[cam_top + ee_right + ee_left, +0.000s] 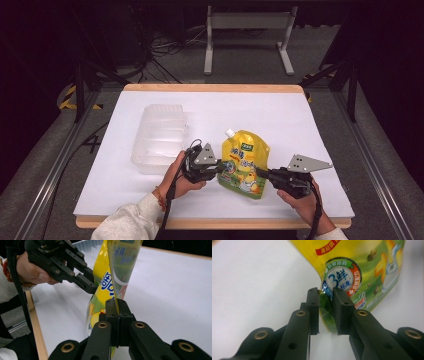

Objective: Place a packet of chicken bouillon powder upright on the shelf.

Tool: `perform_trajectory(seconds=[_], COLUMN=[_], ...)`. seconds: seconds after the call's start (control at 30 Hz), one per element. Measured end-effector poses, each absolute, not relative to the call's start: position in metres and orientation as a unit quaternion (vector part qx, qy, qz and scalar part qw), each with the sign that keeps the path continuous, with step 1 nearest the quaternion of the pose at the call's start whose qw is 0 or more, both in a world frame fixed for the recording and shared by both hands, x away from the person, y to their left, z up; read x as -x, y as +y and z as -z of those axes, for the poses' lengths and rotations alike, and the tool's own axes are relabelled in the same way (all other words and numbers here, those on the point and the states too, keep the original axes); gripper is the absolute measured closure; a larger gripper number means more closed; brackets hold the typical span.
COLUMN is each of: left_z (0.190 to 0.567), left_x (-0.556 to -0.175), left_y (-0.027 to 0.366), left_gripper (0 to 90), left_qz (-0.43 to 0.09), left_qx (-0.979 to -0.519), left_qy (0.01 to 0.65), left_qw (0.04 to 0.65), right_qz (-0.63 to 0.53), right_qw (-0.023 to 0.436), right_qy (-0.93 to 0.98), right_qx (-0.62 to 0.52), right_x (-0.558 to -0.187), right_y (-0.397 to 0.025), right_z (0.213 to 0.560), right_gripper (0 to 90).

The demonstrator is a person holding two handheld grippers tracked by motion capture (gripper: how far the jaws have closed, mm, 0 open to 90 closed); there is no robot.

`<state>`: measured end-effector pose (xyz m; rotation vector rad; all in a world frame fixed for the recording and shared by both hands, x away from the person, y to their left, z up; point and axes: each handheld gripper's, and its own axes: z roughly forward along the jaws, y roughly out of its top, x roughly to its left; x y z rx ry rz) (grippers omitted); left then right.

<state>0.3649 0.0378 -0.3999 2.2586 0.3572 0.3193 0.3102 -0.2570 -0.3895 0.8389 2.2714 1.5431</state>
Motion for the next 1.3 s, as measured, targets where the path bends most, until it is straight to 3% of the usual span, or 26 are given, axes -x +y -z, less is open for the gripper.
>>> perform_trajectory(seconds=[0.1, 0.2, 0.53, 1.3], left_z=[0.397, 0.39, 0.366, 0.345], left_x=[-0.358, -0.359, -0.362, -0.388], left_y=[0.038, 0.048, 0.081, 0.168], left_gripper=[79.4, 83.3, 84.0, 83.9], left_qz=[-0.158, -0.161, -0.188, -0.241], left_qx=[-0.898, -0.889, -0.86, -0.802], left_qy=[0.133, 0.14, 0.174, 0.261], left_qw=[0.388, 0.406, 0.441, 0.479], right_qz=[-0.532, -0.537, -0.544, -0.55], right_qw=[0.142, 0.154, 0.18, 0.185], right_qy=[0.787, 0.788, 0.786, 0.793], right_qx=[-0.278, -0.26, -0.232, -0.187], right_x=[-0.309, -0.308, -0.317, -0.384], right_y=[-0.251, -0.244, -0.217, -0.123], right_z=[0.385, 0.375, 0.353, 0.321], right_gripper=[90.0, 90.0, 90.0, 90.0])
